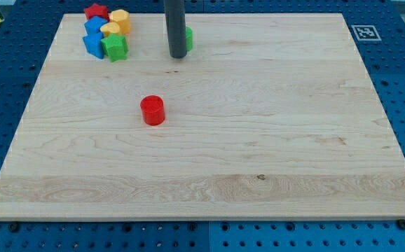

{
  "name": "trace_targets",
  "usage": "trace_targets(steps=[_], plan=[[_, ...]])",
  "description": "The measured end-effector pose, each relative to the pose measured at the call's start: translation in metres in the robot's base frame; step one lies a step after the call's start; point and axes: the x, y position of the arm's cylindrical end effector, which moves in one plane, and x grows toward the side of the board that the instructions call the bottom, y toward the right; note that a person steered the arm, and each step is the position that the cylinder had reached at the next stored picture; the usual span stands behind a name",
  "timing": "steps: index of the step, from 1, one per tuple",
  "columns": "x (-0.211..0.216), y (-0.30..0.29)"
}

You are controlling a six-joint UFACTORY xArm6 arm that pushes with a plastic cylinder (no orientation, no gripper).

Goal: Push the green circle into the yellow blocks

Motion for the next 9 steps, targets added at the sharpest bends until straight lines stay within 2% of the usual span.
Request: trace_targets(steps=[1,2,3,4,5,7,8,9], plan=[[0.011,0.031],[-0.009,0.048],[-0.032,0.034],[-0.032,-0.020],[-0.036,-0.050],[-0.040,-0.027],[-0.052,-0.030],[-0.065,-0.060]])
